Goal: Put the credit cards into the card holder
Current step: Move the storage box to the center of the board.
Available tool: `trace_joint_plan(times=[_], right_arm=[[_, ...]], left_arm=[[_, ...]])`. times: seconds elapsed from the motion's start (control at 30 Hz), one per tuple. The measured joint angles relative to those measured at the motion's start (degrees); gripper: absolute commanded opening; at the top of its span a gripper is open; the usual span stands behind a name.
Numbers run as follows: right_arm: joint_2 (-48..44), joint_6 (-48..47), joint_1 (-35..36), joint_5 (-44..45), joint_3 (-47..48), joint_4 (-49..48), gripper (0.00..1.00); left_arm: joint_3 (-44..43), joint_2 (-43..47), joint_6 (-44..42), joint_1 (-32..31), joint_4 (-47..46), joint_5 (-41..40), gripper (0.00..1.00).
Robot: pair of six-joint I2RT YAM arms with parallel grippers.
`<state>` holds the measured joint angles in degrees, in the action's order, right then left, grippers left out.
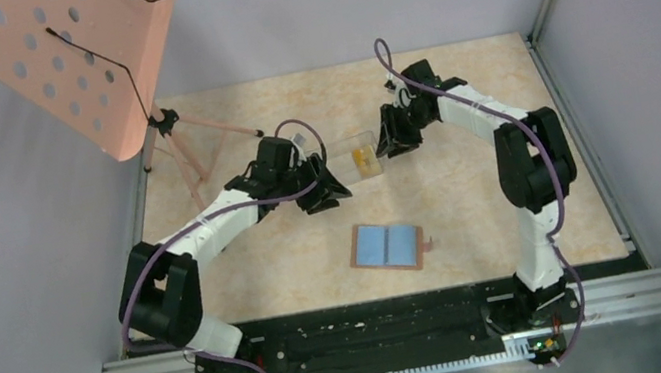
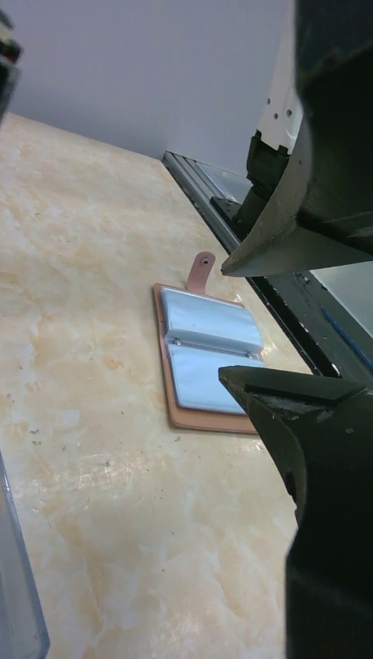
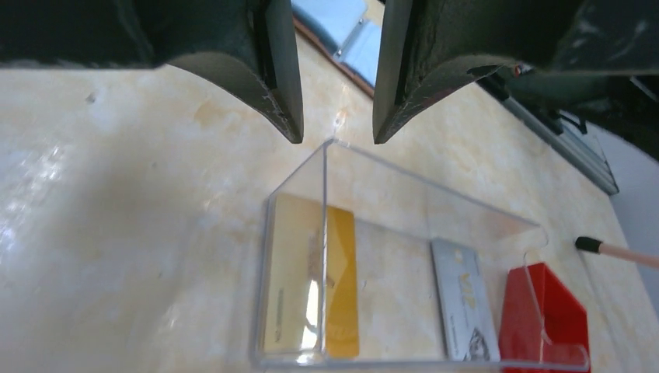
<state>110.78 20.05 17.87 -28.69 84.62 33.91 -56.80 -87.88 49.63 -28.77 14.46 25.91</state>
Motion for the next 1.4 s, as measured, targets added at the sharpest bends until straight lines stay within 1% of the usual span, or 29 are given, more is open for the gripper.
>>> trace_joint_plan(times=[0.1, 0.13, 0.2, 0.27, 0.37, 0.47, 0.7, 0.8, 0.9, 1.03, 1.13, 1.27, 1.4], right_arm=[[5.4, 0.0, 0.0, 1.7, 6.0, 1.7, 0.43], [7.1, 0.0, 0.0, 2.1, 8.1, 2.5, 0.41], [10.8, -0.3, 0.0, 2.8, 12.7, 4.0, 0.36], [13.8, -0.6, 0.0, 3.1, 16.7, 5.3, 0.28], [16.7, -1.2, 0.1, 3.1, 20.7, 7.5, 0.2], [17.2, -2.2, 0.6, 3.4, 22.1, 9.2, 0.13], [16.3, -2.9, 1.2, 5.0, 21.4, 10.7, 0.12], [14.2, -2.9, 2.0, 6.3, 18.6, 11.2, 0.12], [11.6, -2.8, 3.3, 7.3, 15.0, 11.8, 0.16], [8.1, -1.2, 5.0, 7.0, 9.3, 11.1, 0.29], [4.7, 0.8, 5.7, 4.9, 3.2, 9.7, 0.38], [0.3, 3.9, 5.7, 1.7, -4.8, 5.3, 0.42], [-2.9, 6.6, 5.7, -0.8, -9.9, 0.6, 0.43]], left_arm=[[0.0, 0.6, -1.0, 0.2, 1.2, 0.1, 0.52], [0.0, 0.7, -1.4, 0.2, 1.6, 0.1, 0.52], [0.0, 0.8, -1.8, 0.2, 2.3, 0.2, 0.52], [0.0, 0.9, -2.0, 0.2, 2.9, 0.2, 0.51], [0.0, 1.0, -2.3, 0.2, 3.6, 0.2, 0.52], [0.0, 1.1, -2.9, 0.2, 3.8, 0.2, 0.52], [-1.7, 1.0, -4.0, 0.2, 5.7, 0.2, 0.51], [-4.2, 0.5, -4.6, 0.2, 6.9, 0.2, 0.51], [-7.0, -0.8, -5.0, 0.2, 7.7, 0.0, 0.49], [-10.3, -3.3, -5.8, 0.2, 9.5, -0.7, 0.49], [-12.5, -6.1, -6.1, 0.2, 10.8, -1.8, 0.47], [-15.3, -11.0, -6.3, 0.1, 12.7, -3.0, 0.44], [-18.0, -16.8, -6.4, -0.2, 13.7, -3.2, 0.42]])
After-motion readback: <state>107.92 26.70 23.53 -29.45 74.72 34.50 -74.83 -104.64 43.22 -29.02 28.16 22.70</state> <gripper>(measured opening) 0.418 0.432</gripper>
